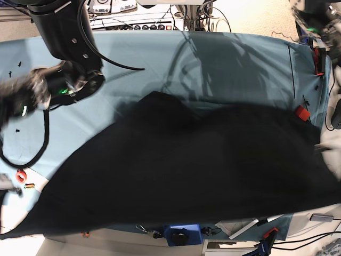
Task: Layout the t-shirt on the table in an organized manner, then fold the t-shirt properly
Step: 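Lift the shirt with both grippers and shake it out in the air, then lay the shirt flat on the table with both grippers and release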
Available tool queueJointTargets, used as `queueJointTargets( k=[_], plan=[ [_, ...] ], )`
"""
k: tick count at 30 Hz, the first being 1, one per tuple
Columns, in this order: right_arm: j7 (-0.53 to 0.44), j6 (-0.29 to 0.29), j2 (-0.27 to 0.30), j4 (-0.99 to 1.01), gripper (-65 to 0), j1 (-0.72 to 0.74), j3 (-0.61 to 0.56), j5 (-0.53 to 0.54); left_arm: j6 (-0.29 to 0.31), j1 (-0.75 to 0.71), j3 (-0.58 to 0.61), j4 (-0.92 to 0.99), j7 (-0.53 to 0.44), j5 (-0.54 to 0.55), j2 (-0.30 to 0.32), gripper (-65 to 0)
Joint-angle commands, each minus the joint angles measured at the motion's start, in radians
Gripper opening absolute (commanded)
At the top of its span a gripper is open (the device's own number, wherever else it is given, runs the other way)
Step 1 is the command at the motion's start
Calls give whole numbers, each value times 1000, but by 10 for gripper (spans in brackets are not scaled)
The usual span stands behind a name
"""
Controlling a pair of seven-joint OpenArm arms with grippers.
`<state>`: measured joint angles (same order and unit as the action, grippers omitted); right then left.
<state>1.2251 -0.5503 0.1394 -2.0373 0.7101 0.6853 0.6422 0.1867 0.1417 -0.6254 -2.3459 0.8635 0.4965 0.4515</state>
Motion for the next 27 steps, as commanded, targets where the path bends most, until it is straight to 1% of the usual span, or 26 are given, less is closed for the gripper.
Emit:
queueJointTargets(
  k=[1,3,6,8,9,10,14,16,19,22,23,25,26,27],
  plan=[
    [-42,3,35,34,-650,33,-3,3,-24,14,33,-10,-60,-33,11,-650],
    [-40,-8,70,137,-650,33,-4,-43,-37,22,124,6,-78,-86,11,-650],
    [-55,-45,109,302,-650,32,-5,-94,-41,61,258,140,-80,-136,7,-650],
    [-82,-66,132,409,-650,33,-5,-95,-74,104,329,239,-95,-162,-10,-650],
    [-103,-69,145,458,-650,33,-6,-95,-86,126,357,286,-115,-173,-22,-650],
    [-125,-71,158,504,-650,33,-8,-108,-85,147,380,332,-133,-180,-34,-650],
    [-254,-69,200,669,-650,34,-58,-262,-82,239,459,519,-140,-184,-76,-650],
    [-330,-55,225,760,-650,40,-108,-334,-79,285,491,631,-169,-191,-99,-650],
    [-492,-7,260,906,-650,60,-198,-435,-62,360,529,814,-276,-230,-142,-650],
    [-690,52,269,1036,-650,93,-284,-579,-43,435,557,1003,-431,-284,-184,-650],
    [-745,58,268,1072,-650,105,-309,-619,-21,458,561,1061,-487,-301,-195,-650],
    [-819,58,268,1122,-650,120,-354,-653,58,497,564,1170,-607,-338,-215,-650],
    [-842,58,268,1132,-598,124,-373,-663,96,512,564,1218,-678,-362,-222,-608],
    [-869,58,268,1134,-526,124,-389,-674,133,524,564,1260,-747,-387,-225,-518]
  ],
)
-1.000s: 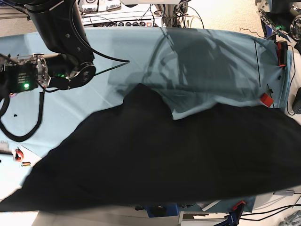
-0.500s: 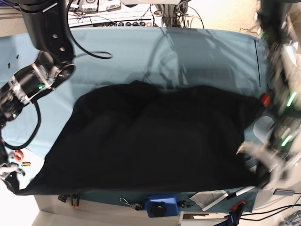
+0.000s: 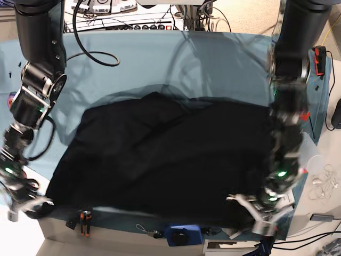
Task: Layout the t-shirt on the table in an organized manner, then fold the t-shirt properly
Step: 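Lay the shirt flat on the table with both grippers and release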
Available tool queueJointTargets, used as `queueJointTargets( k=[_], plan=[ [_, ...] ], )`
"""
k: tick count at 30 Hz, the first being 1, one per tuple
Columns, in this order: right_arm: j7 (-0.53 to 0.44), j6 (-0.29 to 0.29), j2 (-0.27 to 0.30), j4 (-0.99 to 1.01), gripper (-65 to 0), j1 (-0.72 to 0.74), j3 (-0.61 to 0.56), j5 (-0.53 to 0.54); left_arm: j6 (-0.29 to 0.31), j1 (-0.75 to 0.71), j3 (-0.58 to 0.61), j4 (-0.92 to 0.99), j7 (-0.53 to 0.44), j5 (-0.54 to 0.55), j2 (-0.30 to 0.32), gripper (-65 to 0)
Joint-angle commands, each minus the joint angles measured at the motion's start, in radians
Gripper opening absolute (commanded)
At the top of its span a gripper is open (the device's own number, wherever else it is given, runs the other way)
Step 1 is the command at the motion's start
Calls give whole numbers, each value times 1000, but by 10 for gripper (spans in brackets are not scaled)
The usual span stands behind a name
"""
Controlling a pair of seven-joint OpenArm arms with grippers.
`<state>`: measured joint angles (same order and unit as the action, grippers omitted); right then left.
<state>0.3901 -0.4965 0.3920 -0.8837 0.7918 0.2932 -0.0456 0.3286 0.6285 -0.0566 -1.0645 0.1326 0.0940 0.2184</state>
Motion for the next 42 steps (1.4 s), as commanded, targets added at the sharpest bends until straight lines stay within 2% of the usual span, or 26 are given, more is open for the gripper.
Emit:
queueJointTargets(
  k=[1,2,3,5,11,13,16,20,26,30,33,36,37,38,40,42],
  plan=[
    [-64,4,16,-20,-464,43,-10,2,16,49,-4,18,-75,-12,7,-425],
    [-85,6,16,-20,-423,46,-17,-8,21,59,-5,51,-113,-39,5,-350],
    [-92,13,16,-20,-409,50,-20,-19,20,68,-5,76,-136,-56,3,-298],
    [-92,34,17,-20,-408,60,-17,-30,2,76,-5,103,-153,-78,0,-265],
    [-91,106,21,-25,-408,73,2,-23,10,87,-5,104,-152,-81,0,-266],
    [-32,105,21,-48,-408,72,10,0,49,89,-5,98,-148,-57,0,-266],
    [84,104,21,-113,-409,72,28,68,146,89,-5,90,-118,-11,0,-267],
    [103,104,24,-215,-409,73,42,108,136,89,-5,80,-61,22,1,-270],
    [357,103,21,-211,-408,73,42,109,141,89,-5,80,-11,22,0,-270],
    [420,116,21,-108,-409,91,42,87,144,89,-5,80,31,22,0,-270],
    [381,111,21,1,-409,143,42,94,144,89,-5,80,33,23,0,-270],
    [176,68,21,31,-409,158,42,151,144,89,-5,80,32,23,0,-270],
    [138,46,21,31,-409,159,42,167,144,89,-5,80,33,23,0,-270],
    [121,28,21,30,-409,162,42,182,145,89,-5,80,33,23,0,-270],
    [144,-10,21,24,-409,164,42,192,161,89,-5,80,34,23,1,-270],
    [193,-63,21,20,-409,164,42,201,233,89,-5,77,35,32,8,-280]
  ],
)
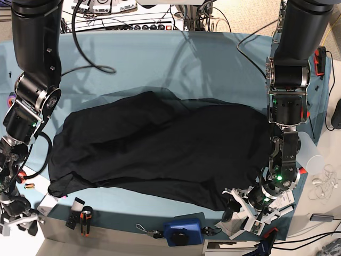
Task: Layout the t-shirt on the table in an organized manner, then fold the t-shirt properly
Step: 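Lay the shirt flat on the table with both grippers and release, then move the right gripper to the shirt corner nearest it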
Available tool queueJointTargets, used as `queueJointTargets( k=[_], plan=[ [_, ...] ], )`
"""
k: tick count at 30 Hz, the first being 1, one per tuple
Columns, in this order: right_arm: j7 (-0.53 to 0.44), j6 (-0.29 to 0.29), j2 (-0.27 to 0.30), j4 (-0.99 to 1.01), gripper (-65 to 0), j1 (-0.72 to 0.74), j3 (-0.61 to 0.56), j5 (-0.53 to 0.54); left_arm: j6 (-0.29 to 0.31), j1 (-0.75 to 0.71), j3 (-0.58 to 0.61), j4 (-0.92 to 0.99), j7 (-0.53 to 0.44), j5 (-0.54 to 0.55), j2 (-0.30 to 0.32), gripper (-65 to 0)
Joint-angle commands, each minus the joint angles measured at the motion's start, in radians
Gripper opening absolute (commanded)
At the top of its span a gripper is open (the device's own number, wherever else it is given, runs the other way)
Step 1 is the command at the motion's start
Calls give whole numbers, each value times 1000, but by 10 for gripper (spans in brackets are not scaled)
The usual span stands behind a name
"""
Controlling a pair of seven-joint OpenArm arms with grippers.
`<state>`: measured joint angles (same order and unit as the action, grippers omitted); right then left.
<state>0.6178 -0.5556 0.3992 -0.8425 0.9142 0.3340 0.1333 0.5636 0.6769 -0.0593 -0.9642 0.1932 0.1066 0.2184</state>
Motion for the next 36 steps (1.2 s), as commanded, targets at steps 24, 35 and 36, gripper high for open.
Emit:
queueJointTargets(
  k=[24,35,36],
  plan=[
    [445,-8,45,-800,-409,-444,33,383,-126,-172,-306,-598,922,503,127,-650],
    [524,-13,11,-849,-409,-758,203,457,-119,-593,-462,-994,922,507,136,-650],
    [527,-13,11,-849,-409,-785,203,457,-119,-629,-479,-1020,922,507,136,-650]
  ],
)
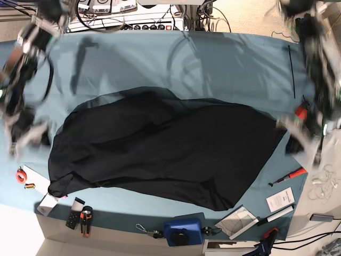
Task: Layout the t-shirt on the table in an organized manner, then fold the t-shirt properly
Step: 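Move the right gripper to the shirt corner nearest it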
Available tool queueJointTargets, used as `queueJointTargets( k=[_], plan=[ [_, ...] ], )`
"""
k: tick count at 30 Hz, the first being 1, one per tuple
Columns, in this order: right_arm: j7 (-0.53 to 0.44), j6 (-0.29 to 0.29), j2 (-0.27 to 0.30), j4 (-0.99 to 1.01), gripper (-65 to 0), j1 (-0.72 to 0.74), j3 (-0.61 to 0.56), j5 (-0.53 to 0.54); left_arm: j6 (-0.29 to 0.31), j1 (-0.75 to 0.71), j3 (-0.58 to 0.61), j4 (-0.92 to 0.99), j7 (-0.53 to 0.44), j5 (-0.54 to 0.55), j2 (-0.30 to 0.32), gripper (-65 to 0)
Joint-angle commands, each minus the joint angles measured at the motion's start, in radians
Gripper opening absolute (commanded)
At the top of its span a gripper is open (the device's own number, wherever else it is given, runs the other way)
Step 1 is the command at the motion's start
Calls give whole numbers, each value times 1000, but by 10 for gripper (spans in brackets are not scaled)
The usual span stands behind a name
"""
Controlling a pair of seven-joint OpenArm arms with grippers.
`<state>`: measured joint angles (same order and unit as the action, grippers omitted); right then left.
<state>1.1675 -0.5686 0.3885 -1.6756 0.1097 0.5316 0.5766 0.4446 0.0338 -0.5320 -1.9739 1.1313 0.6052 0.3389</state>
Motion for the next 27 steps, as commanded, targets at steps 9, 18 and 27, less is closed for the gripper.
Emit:
queueJointTargets(
  k=[9,18,27],
  plan=[
    [-23,72,19,-16,-409,-159,5,-62,0,-247,-281,-158,-16,38,16,-650],
    [-121,103,-78,-4,-409,-245,4,-69,54,-338,-513,-188,-17,194,16,-650],
    [-229,60,-203,138,-409,-160,4,-115,54,-338,-533,-188,-13,210,15,-650]
  ],
)
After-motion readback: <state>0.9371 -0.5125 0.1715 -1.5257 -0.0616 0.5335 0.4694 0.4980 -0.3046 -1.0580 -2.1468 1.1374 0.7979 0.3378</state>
